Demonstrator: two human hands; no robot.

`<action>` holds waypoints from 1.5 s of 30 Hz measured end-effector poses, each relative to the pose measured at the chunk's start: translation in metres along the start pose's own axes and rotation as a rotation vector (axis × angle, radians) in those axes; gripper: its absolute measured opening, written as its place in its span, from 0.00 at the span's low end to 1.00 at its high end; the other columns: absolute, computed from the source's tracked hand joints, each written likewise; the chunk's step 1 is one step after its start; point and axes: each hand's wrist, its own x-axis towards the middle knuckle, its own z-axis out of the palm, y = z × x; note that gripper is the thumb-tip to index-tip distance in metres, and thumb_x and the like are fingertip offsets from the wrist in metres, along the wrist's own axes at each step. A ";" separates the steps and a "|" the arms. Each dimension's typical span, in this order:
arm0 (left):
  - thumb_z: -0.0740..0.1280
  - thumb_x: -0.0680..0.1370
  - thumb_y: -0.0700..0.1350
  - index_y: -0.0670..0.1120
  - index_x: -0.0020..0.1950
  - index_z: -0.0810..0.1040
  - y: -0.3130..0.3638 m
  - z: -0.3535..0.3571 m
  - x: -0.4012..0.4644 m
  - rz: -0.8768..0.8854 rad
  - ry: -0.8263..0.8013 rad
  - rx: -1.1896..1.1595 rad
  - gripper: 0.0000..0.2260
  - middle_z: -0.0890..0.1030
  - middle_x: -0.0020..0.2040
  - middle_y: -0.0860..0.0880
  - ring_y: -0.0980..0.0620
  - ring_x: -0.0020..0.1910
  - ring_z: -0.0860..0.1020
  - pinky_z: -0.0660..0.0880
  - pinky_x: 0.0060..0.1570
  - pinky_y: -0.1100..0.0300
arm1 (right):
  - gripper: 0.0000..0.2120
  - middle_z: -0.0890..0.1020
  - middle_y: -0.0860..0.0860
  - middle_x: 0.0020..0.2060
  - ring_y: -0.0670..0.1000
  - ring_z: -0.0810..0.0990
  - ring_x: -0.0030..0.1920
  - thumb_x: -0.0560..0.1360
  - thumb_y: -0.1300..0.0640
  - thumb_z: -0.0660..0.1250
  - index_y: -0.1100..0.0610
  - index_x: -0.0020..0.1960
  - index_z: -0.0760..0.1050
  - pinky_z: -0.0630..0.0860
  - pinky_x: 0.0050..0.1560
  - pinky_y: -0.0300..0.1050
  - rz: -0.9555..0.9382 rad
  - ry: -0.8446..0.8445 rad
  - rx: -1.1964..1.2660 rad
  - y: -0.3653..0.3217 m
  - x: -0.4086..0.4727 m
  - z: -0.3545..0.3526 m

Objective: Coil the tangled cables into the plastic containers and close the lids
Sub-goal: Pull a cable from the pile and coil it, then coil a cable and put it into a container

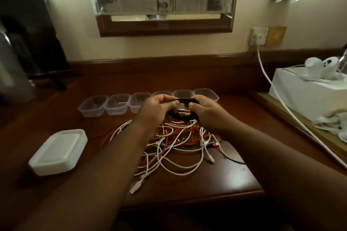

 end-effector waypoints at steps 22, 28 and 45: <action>0.67 0.80 0.44 0.52 0.54 0.80 -0.074 -0.070 0.167 -0.025 0.073 0.364 0.05 0.83 0.50 0.49 0.52 0.45 0.81 0.80 0.43 0.56 | 0.07 0.81 0.53 0.40 0.52 0.80 0.42 0.80 0.54 0.66 0.56 0.51 0.81 0.77 0.42 0.46 0.006 0.082 -0.313 0.059 0.209 0.017; 0.69 0.77 0.57 0.54 0.61 0.79 -0.124 -0.078 0.220 0.002 -0.015 0.952 0.14 0.79 0.57 0.54 0.55 0.52 0.78 0.77 0.48 0.57 | 0.08 0.80 0.53 0.45 0.50 0.78 0.40 0.80 0.53 0.67 0.55 0.56 0.78 0.75 0.35 0.43 0.056 0.024 -0.480 0.100 0.297 0.043; 0.65 0.76 0.65 0.55 0.51 0.79 -0.120 -0.072 0.225 0.129 -0.070 1.257 0.15 0.76 0.54 0.53 0.53 0.54 0.74 0.75 0.49 0.53 | 0.09 0.79 0.50 0.46 0.51 0.79 0.43 0.79 0.48 0.66 0.51 0.55 0.75 0.82 0.44 0.51 0.012 0.091 -0.599 0.119 0.332 0.056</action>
